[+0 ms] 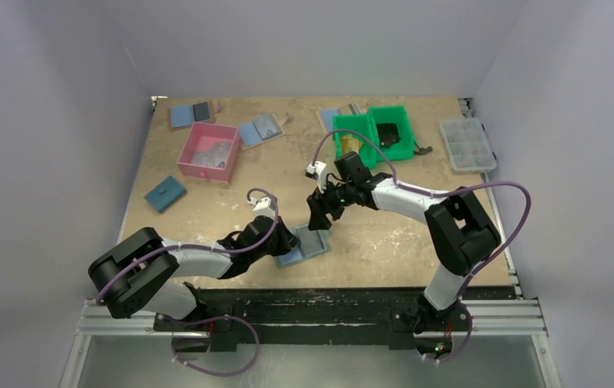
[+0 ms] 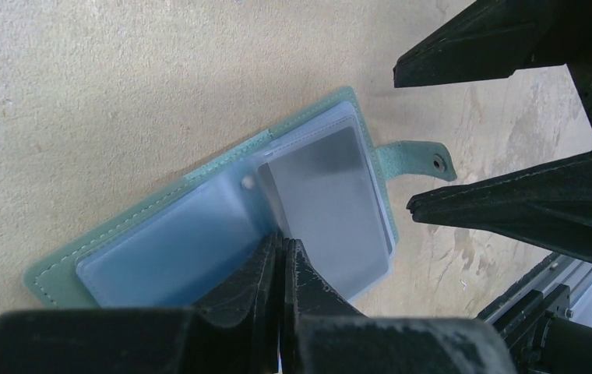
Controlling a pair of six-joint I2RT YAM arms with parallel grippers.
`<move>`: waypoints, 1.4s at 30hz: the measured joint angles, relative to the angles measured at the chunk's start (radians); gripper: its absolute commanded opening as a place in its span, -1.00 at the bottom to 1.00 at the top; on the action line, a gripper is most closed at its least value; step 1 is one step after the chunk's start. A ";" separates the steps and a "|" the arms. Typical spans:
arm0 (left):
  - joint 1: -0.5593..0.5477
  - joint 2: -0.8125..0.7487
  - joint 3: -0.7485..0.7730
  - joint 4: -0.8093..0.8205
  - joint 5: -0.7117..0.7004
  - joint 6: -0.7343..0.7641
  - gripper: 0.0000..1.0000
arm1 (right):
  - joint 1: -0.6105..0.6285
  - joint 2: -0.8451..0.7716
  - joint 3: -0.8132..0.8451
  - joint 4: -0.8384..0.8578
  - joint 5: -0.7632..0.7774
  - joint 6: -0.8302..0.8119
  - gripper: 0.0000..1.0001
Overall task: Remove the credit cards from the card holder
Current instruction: Pick up the card holder from the center of the board.
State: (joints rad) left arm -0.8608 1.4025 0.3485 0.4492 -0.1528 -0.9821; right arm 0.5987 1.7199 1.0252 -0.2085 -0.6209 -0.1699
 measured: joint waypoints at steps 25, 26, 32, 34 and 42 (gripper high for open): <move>0.000 -0.004 -0.019 0.013 0.004 0.002 -1.00 | 0.000 0.056 0.000 0.008 -0.054 0.081 0.15; 0.000 -0.005 -0.019 0.013 0.004 0.002 -1.00 | 0.000 0.056 0.000 0.008 -0.058 0.082 0.15; 0.000 -0.005 -0.019 0.013 0.004 0.002 -1.00 | 0.000 0.058 0.000 0.008 -0.087 0.087 0.11; 0.000 -0.005 -0.019 0.013 0.004 0.002 -1.00 | 0.000 0.059 0.000 0.008 -0.095 0.090 0.11; 0.000 -0.009 -0.019 0.011 0.004 0.002 -1.00 | 0.000 0.060 0.000 0.007 -0.098 0.100 0.12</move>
State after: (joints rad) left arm -0.8608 1.3937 0.3290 0.4599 -0.1486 -0.9806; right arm 0.5983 1.7802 1.0252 -0.2012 -0.7193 -0.0704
